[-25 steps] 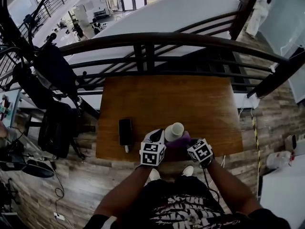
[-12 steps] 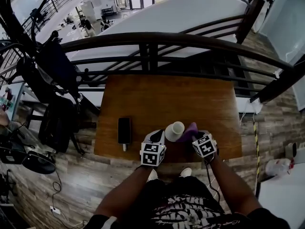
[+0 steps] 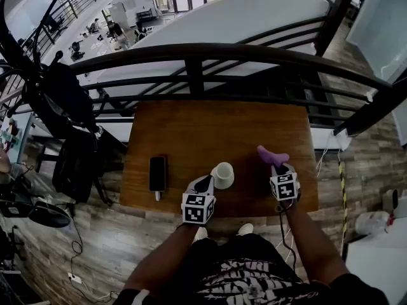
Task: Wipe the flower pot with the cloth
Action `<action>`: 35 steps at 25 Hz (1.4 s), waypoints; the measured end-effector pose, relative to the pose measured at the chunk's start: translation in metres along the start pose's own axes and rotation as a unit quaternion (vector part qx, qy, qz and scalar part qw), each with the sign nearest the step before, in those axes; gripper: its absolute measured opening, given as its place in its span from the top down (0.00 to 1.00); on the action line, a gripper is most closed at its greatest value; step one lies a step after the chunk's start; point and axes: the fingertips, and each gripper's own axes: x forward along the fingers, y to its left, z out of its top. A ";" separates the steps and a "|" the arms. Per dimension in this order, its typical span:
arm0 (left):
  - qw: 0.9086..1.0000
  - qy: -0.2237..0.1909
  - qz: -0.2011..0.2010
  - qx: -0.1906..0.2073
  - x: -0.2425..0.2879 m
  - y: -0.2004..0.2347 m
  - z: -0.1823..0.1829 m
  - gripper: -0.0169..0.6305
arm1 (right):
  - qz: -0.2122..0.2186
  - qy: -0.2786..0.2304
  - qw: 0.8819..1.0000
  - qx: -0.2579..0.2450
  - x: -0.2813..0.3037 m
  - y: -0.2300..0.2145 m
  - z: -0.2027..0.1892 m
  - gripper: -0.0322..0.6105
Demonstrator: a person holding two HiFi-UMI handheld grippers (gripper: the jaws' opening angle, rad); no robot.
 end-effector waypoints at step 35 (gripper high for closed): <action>0.998 -0.065 -0.004 0.014 -0.116 -0.025 -0.011 0.97 | 0.039 -0.220 0.967 0.124 -0.174 0.063 -0.019 0.68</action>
